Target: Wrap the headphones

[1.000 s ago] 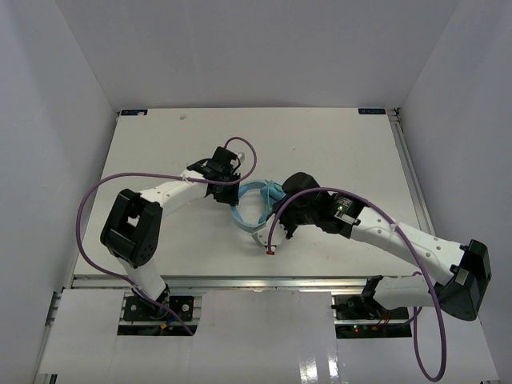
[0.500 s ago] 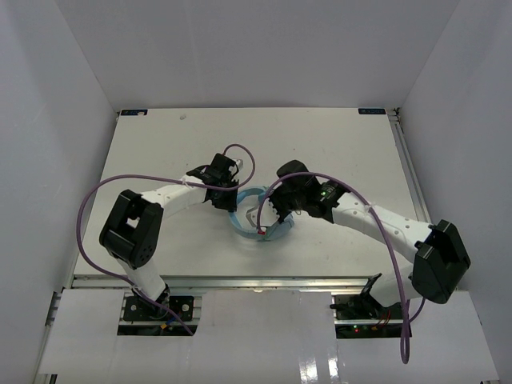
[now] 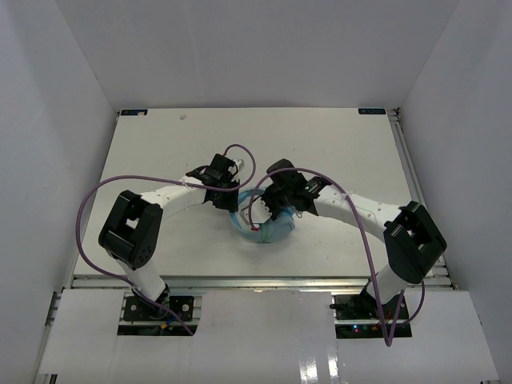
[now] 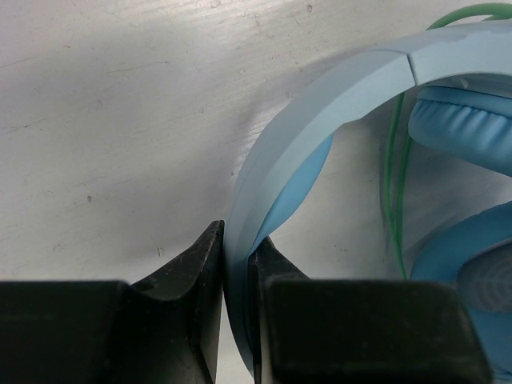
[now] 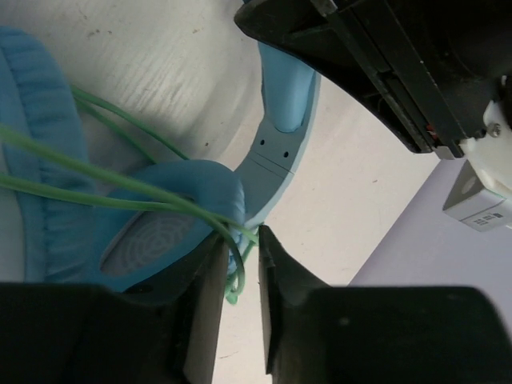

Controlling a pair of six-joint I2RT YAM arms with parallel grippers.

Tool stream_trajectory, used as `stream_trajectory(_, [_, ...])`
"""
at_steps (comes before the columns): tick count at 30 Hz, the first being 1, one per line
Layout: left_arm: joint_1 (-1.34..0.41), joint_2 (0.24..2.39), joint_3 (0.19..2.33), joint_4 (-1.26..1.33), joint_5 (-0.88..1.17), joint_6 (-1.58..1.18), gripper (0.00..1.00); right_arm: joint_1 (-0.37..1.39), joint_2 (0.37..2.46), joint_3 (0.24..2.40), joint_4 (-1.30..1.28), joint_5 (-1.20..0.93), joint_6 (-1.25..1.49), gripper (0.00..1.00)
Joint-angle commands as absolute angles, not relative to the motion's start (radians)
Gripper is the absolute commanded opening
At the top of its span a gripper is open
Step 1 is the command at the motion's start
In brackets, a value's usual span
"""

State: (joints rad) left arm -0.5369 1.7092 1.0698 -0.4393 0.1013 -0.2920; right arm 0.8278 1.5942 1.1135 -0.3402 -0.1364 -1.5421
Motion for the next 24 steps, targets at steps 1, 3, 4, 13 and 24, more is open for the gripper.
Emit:
stream_trajectory(1, [-0.537, 1.638, 1.073, -0.388, 0.169, -0.296, 0.0, 0.804, 1.571, 1.147, -0.279, -0.143, -1.543, 0.31])
stream_trajectory(3, [-0.537, 1.64, 1.072, -0.387, 0.167, -0.296, 0.0, 0.794, 1.553, 1.144, -0.277, -0.153, -1.533, 0.33])
stream_trajectory(4, [-0.537, 1.64, 1.072, -0.388, 0.167, -0.296, 0.0, 0.79, 1.546, 1.146, -0.277, -0.16, -1.524, 0.34])
stream_trajectory(13, [-0.537, 1.629, 1.08, -0.391, 0.157, -0.305, 0.0, 0.743, 1.459, 1.178, -0.314, -0.277, -1.41, 0.47])
stream_trajectory(24, [-0.534, 1.595, 1.114, -0.41, 0.126, -0.346, 0.67, 0.549, 1.226, 1.195, -0.316, -0.493, -0.904, 0.92])
